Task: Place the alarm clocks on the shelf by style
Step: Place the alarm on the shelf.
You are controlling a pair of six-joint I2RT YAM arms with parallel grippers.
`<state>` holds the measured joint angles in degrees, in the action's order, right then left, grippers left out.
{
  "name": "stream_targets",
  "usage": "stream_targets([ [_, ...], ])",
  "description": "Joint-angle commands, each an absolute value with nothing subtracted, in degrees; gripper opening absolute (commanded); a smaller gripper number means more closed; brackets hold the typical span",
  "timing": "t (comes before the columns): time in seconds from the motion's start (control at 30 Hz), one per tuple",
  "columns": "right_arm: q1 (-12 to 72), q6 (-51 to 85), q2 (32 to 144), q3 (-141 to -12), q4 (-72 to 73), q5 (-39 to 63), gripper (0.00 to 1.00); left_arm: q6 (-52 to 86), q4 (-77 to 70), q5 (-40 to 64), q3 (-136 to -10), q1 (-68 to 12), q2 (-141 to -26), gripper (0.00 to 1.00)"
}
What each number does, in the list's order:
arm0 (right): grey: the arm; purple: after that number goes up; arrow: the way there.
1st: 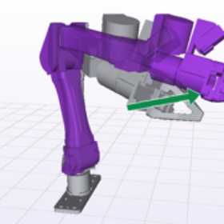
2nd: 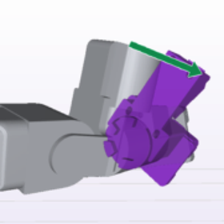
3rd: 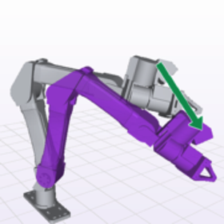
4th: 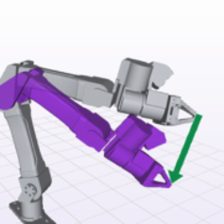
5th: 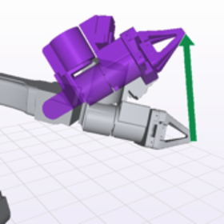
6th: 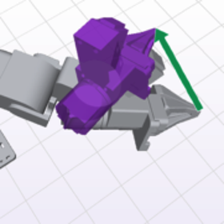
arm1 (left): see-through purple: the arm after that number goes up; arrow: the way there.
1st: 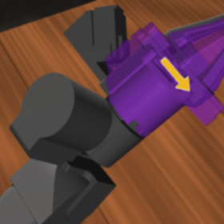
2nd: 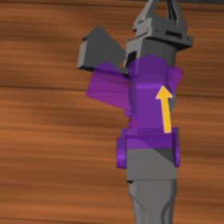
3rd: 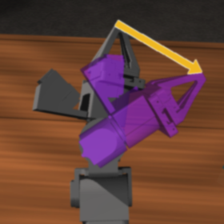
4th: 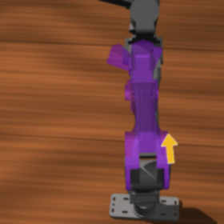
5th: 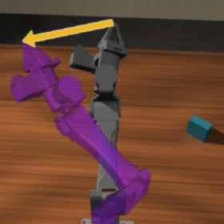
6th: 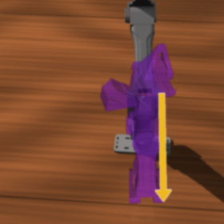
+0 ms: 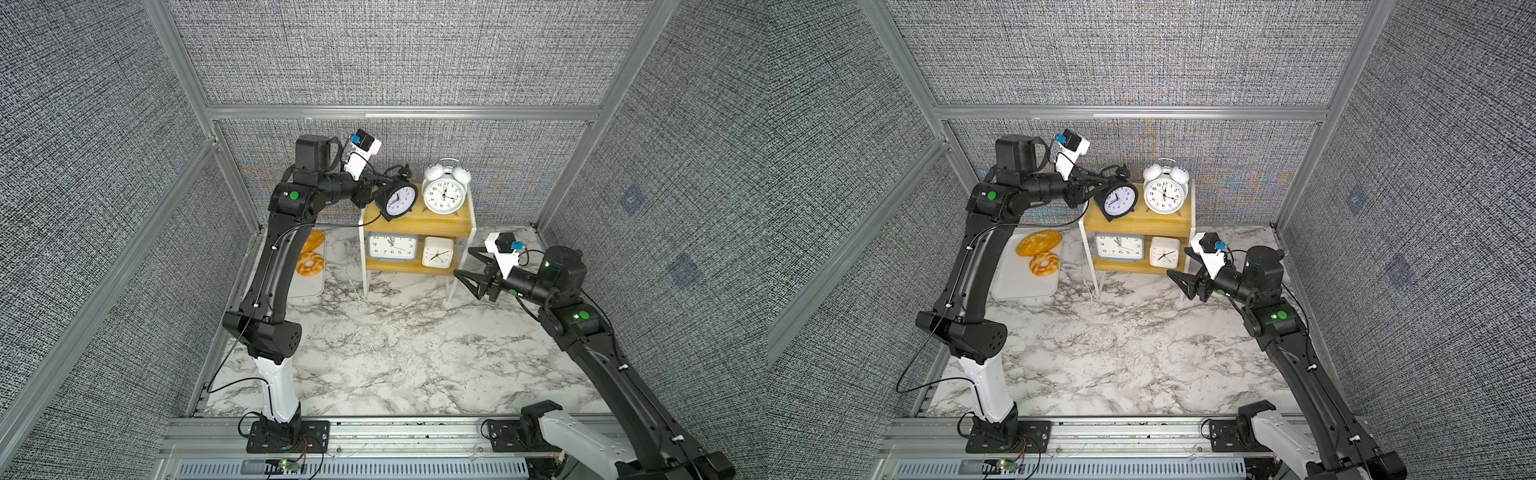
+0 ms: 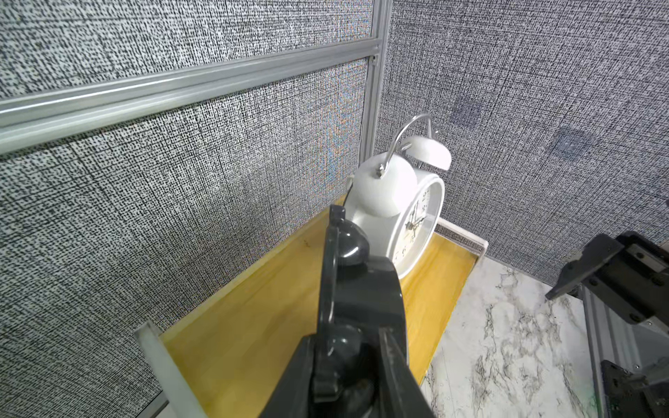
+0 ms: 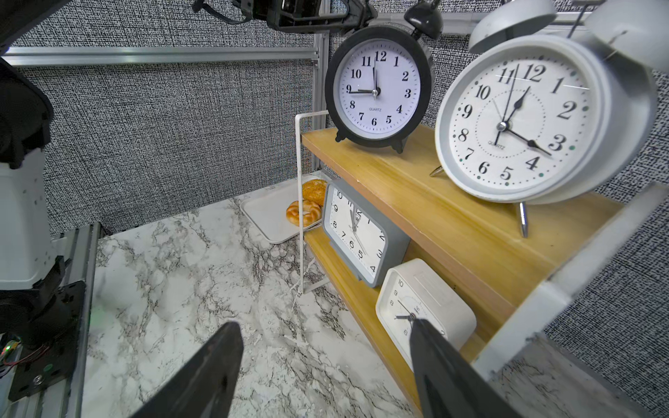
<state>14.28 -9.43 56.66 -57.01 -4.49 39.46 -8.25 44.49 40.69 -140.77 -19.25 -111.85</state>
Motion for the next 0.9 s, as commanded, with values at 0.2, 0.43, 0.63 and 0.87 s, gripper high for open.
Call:
stream_targets([
  [0.2, 14.2, -8.9, 56.6, -56.9, -3.5, 39.5, 0.77, -9.8, 45.3, 42.2, -141.7, -18.9, -113.2, 0.00],
  [0.43, 14.2, -8.8, 56.7, -56.8, -3.5, 39.6, 0.77, -10.3, 45.6, 41.5, -141.7, -18.6, -113.8, 0.20],
  [0.63, 14.2, -8.7, 56.9, -56.4, -3.4, 39.7, 0.77, -9.9, 45.3, 42.7, -142.3, -18.5, -113.8, 0.58],
  [0.87, 14.2, -8.5, 57.2, -56.3, -3.4, 39.8, 0.77, -10.4, 46.1, 42.0, -143.3, -18.5, -113.0, 0.76],
])
